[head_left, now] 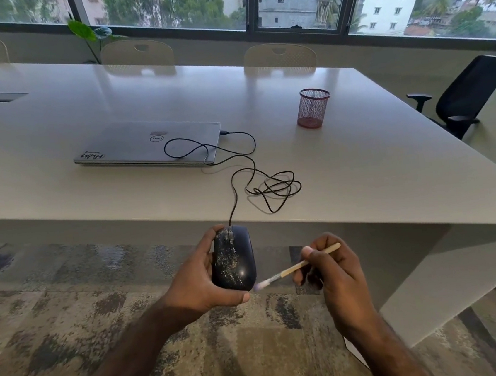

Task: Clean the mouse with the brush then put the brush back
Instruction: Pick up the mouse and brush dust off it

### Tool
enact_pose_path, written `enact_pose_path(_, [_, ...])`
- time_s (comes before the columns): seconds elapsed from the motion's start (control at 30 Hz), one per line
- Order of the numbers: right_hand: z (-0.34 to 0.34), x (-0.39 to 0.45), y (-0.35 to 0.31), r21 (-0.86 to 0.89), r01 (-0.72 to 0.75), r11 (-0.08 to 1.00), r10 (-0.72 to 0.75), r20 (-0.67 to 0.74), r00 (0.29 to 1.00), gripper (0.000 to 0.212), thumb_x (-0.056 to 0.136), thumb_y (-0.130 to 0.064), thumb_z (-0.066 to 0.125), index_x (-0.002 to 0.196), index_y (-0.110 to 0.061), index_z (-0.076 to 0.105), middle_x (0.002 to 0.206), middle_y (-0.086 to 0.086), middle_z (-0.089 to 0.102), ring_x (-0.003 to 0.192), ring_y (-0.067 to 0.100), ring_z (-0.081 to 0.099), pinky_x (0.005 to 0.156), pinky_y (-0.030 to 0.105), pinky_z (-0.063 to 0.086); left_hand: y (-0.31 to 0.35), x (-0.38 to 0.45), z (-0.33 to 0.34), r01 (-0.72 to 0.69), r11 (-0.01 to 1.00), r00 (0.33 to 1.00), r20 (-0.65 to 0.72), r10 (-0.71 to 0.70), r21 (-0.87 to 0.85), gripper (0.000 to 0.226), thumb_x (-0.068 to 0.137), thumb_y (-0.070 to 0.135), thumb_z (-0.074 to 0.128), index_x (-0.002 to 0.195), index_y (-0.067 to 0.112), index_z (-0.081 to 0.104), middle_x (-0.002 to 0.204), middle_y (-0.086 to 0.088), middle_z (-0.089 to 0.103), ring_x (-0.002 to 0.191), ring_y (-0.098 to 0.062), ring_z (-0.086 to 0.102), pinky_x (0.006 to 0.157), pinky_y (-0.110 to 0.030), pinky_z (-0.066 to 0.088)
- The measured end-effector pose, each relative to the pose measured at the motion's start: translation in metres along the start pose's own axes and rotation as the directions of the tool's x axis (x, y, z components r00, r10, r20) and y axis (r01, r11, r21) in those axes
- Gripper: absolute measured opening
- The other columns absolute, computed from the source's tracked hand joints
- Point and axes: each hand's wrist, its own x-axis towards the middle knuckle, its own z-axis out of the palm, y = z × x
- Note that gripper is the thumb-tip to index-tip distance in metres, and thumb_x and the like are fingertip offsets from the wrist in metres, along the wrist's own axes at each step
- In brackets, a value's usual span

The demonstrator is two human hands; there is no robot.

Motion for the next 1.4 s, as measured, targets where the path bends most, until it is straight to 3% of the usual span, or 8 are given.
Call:
enact_pose_path(0.17, [0.006, 0.002, -0.007, 0.042, 0.051, 0.998, -0.050, -0.036, 0.998, 0.020, 0.095, -0.022, 0.052, 0.087, -0.003, 0.056, 0.075, 0.021, 0.073, 0.065, 0.044, 0.060, 0.060, 0.035, 0.045, 0.001, 0.000, 0.001, 0.019, 1.000, 1.000, 0.005, -0.019, -0.023, 0.116, 0.047, 0.001, 0.096, 0.141, 0.044, 0.043, 0.117, 0.014, 0.072, 0.111, -0.014, 0.072, 0.080, -0.028, 0.062])
enact_pose_path(0.33, [0.005, 0.003, -0.005, -0.018, 0.040, 0.999, -0.039, 0.032, 0.999, 0.019, 0.098, -0.004, 0.052, 0.080, -0.006, 0.057, 0.068, 0.027, 0.065, 0.056, 0.015, 0.059, 0.056, 0.020, 0.045, 0.000, -0.001, 0.003, 0.014, 0.999, 1.000, 0.011, -0.014, -0.032, 0.116, 0.049, -0.003, 0.095, 0.142, 0.041, 0.042, 0.120, 0.007, 0.072, 0.112, -0.018, 0.072, 0.082, -0.030, 0.062])
enact_pose_path(0.57, [0.009, 0.006, -0.009, 0.029, 0.081, 0.996, -0.082, 0.001, 0.997, 0.020, 0.092, -0.023, 0.055, 0.086, -0.004, 0.058, 0.074, 0.022, 0.072, 0.062, 0.036, 0.058, 0.056, 0.025, 0.045, -0.001, 0.000, 0.002, 0.016, 1.000, 1.000, 0.014, -0.015, -0.019, 0.113, 0.054, -0.011, 0.093, 0.134, 0.053, 0.045, 0.117, 0.012, 0.072, 0.109, -0.014, 0.072, 0.077, -0.026, 0.062])
enact_pose_path(0.7, [0.009, 0.006, -0.004, -0.051, 0.087, 0.995, -0.085, 0.043, 0.995, 0.017, 0.097, -0.008, 0.056, 0.082, -0.002, 0.058, 0.070, 0.023, 0.068, 0.059, 0.016, 0.061, 0.058, 0.018, 0.048, -0.002, 0.001, 0.003, 0.006, 1.000, 1.000, 0.010, -0.006, -0.010, 0.111, 0.052, -0.007, 0.093, 0.127, 0.061, 0.048, 0.118, 0.014, 0.072, 0.110, -0.012, 0.072, 0.077, -0.026, 0.062])
enact_pose_path(0.83, [0.005, 0.004, -0.006, -0.220, 0.174, 0.960, -0.178, 0.006, 0.984, 0.018, 0.096, -0.014, 0.054, 0.078, -0.013, 0.058, 0.068, 0.012, 0.063, 0.060, 0.017, 0.063, 0.059, 0.025, 0.053, -0.004, 0.001, 0.002, 0.003, 1.000, 1.000, 0.001, -0.003, 0.018, 0.111, 0.048, 0.000, 0.095, 0.131, 0.056, 0.046, 0.114, 0.014, 0.072, 0.108, -0.014, 0.073, 0.076, -0.028, 0.063])
enact_pose_path(1.07, [0.021, -0.001, -0.011, -0.120, 0.209, 0.971, -0.202, 0.072, 0.977, 0.006, 0.094, -0.011, 0.054, 0.097, -0.012, 0.059, 0.079, 0.009, 0.063, 0.071, 0.019, 0.066, 0.064, 0.030, 0.054, -0.006, 0.006, 0.003, -0.011, 1.000, 1.000, 0.008, 0.011, 0.016, 0.109, 0.050, 0.002, 0.096, 0.131, 0.056, 0.047, 0.115, 0.012, 0.073, 0.107, -0.014, 0.073, 0.077, -0.031, 0.063])
enact_pose_path(1.17, [0.021, -0.004, -0.012, -0.221, 0.248, 0.943, -0.222, 0.135, 0.966, 0.004, 0.092, -0.023, 0.055, 0.091, -0.023, 0.058, 0.078, 0.010, 0.060, 0.067, 0.022, 0.062, 0.061, 0.028, 0.053, -0.009, 0.007, 0.002, -0.016, 0.999, 1.000, 0.003, 0.016, 0.028, 0.110, 0.049, 0.006, 0.097, 0.130, 0.060, 0.046, 0.116, 0.015, 0.073, 0.108, -0.011, 0.073, 0.078, -0.027, 0.062])
enact_pose_path(1.4, [0.021, -0.006, -0.016, -0.271, 0.340, 0.901, -0.319, 0.120, 0.940, 0.005, 0.092, -0.028, 0.054, 0.089, -0.030, 0.058, 0.075, 0.009, 0.058, 0.062, 0.030, 0.055, 0.057, 0.052, 0.047, -0.016, 0.011, 0.001, -0.024, 1.000, 1.000, 0.014, 0.023, 0.020, 0.110, 0.048, 0.007, 0.100, 0.133, 0.054, 0.047, 0.120, 0.012, 0.072, 0.109, -0.014, 0.073, 0.079, -0.029, 0.062])
